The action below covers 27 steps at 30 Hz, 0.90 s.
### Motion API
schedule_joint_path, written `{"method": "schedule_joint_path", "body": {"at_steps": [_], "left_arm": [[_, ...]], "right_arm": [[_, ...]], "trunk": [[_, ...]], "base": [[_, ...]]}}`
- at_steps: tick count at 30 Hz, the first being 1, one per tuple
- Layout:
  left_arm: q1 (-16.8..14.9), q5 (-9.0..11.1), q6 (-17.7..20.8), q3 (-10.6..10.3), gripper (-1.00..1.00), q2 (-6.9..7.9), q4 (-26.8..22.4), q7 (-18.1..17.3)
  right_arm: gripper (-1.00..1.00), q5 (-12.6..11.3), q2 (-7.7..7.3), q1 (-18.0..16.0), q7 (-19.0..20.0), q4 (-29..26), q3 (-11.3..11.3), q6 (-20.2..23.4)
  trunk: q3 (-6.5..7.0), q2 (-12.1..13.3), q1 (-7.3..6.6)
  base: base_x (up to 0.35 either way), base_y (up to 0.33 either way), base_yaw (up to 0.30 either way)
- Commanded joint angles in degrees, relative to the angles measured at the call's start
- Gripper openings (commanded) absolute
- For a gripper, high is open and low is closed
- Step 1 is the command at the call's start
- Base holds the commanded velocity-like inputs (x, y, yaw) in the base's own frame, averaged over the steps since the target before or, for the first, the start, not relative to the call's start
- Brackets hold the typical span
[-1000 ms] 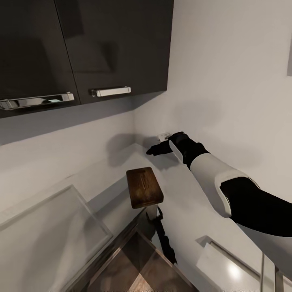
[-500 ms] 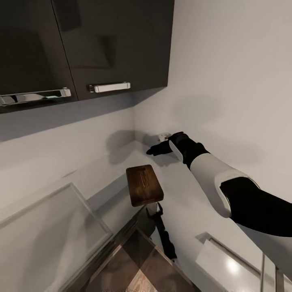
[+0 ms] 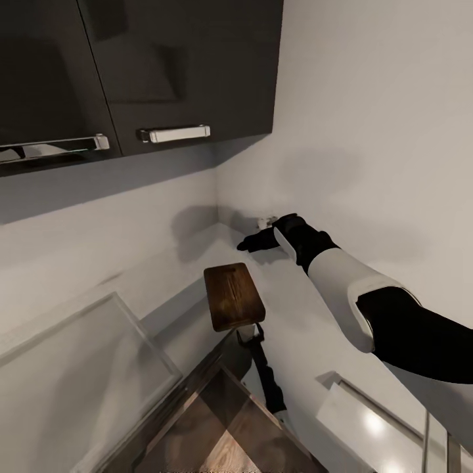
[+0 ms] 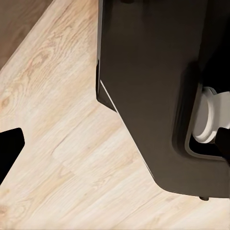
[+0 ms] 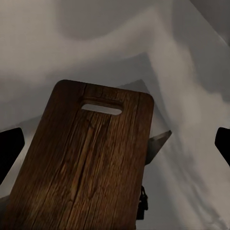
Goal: In the kitchen, take the Vidalia onion out of the sink, dice it on the chopping board with the paring knife, put the diced onion into the bowl on the countertop, then place both the paring knife and the chopping board into the sink.
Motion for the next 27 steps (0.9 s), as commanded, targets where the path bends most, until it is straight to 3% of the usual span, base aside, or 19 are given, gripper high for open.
{"method": "schedule_joint_path", "body": {"at_steps": [1, 27], "left_arm": [[0.0, 0.3, -0.1, 0.0, 1.00, 0.00, -0.1, 0.0], [0.0, 0.3, -0.1, 0.0, 1.00, 0.00, 0.0, 0.0]], "right_arm": [[1.00, 0.0, 0.00, -0.1, 0.1, 0.0, 0.2, 0.2], [1.00, 0.0, 0.00, -0.1, 0.4, -0.1, 0.2, 0.2]], "trunk": [[-0.20, -0.1, 0.03], [-2.60, -0.1, 0.03]], "base": [[0.000, 0.000, 0.000], [0.000, 0.000, 0.000]]}}
